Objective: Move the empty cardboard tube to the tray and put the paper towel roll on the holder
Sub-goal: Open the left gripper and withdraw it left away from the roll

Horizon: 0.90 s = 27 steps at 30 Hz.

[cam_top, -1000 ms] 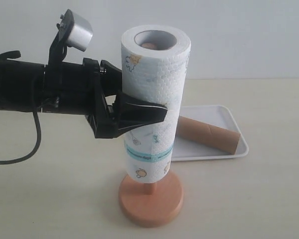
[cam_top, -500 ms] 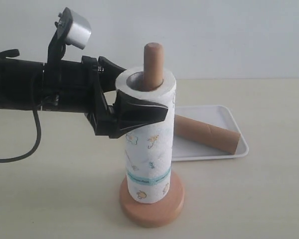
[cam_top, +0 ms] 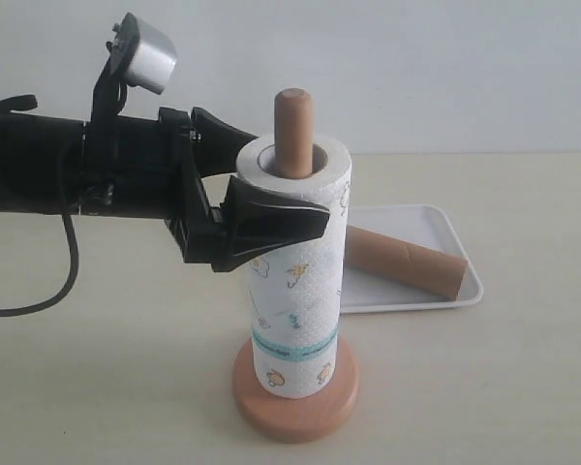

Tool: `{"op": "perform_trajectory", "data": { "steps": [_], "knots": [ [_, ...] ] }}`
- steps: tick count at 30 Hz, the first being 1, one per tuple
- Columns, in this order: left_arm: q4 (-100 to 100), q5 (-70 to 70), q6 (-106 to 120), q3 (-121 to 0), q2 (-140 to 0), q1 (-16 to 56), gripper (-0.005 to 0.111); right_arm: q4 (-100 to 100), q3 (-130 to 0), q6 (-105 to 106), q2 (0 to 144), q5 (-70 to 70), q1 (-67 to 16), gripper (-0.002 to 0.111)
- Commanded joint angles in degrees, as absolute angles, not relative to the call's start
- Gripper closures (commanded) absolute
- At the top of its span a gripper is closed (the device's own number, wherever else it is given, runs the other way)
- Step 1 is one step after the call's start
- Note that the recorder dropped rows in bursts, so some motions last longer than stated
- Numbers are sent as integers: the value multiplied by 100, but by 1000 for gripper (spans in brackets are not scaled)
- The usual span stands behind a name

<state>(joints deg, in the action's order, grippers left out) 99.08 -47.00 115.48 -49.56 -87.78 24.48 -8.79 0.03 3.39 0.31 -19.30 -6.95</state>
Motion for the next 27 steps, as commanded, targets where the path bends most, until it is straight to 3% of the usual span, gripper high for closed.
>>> {"op": "perform_trajectory", "data": {
  "steps": [1,15,19,23,27],
  "knots": [
    [9995,-4818,11418,-4939,-8576,2457,10,-835,0,358,0,-1884,-682,108],
    [8972,-4569,9891,-4939,-6970,2457,10,-835,0,358,0,-1884,-682,108],
    [8278,-4221,8927,-4939,-6304,2457,15,-835,0,358,0,-1884,-682,108],
    [7556,-3959,7730,-4939,-5635,2457,35,-835,0,358,0,-1884,-682,108],
    [7077,-4196,6818,-4939,-5065,2457,72,-835,0,358,0,-1884,-682,108]
  ]
}}
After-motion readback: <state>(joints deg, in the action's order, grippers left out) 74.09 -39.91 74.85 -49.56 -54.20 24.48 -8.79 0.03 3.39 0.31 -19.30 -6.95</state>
